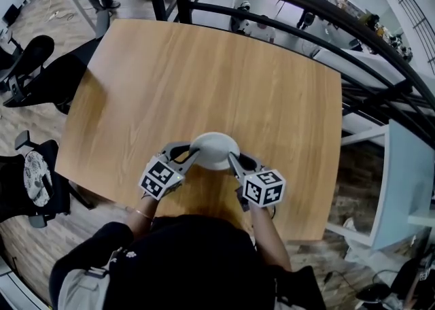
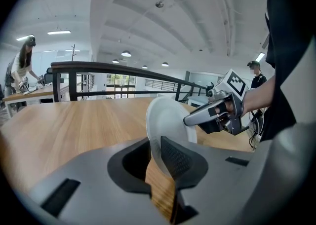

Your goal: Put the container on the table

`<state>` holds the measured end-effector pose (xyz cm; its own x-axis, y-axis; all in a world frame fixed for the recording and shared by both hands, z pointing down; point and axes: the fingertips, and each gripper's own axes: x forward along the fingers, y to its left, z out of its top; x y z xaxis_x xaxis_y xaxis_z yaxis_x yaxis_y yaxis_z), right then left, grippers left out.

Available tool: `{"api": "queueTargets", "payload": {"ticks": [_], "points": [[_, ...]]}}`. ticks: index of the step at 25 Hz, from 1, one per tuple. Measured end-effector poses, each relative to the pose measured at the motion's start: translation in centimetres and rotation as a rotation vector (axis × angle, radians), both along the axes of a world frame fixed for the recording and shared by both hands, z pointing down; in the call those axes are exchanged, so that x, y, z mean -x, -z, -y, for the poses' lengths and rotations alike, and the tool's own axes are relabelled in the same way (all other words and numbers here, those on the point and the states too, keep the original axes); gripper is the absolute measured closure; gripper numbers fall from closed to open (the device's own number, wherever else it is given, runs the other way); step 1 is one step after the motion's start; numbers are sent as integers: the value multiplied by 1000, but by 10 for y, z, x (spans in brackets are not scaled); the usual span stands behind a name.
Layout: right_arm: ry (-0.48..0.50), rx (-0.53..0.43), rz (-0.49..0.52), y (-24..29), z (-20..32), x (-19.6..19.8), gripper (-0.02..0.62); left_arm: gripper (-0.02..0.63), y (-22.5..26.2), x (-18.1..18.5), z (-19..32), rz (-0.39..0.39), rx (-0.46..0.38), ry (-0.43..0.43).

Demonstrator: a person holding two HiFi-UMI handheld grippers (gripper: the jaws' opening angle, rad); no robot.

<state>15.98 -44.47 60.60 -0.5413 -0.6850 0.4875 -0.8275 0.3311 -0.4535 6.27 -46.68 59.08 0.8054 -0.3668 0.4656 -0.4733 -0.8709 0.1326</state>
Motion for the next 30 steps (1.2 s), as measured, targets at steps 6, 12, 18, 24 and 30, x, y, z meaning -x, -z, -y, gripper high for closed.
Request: {"api": "queueTargets", "payload": {"ticks": [6, 12, 18, 24, 30], "points": [[1, 18, -12, -8, 2, -2, 568, 549, -12, -1, 1, 12, 25, 2], [4, 17, -22, -12, 5, -1, 566, 543, -18, 0, 3, 18, 30, -1], [-2, 26, -31, -16, 6, -3, 561, 532, -20, -1, 5, 17, 32, 11], [-17, 37, -53, -22, 9, -5, 545, 526, -24, -3, 8, 20, 34, 17], [-28, 50, -62, -26, 10, -5, 502, 522, -28, -3, 8, 37, 25, 12]]}}
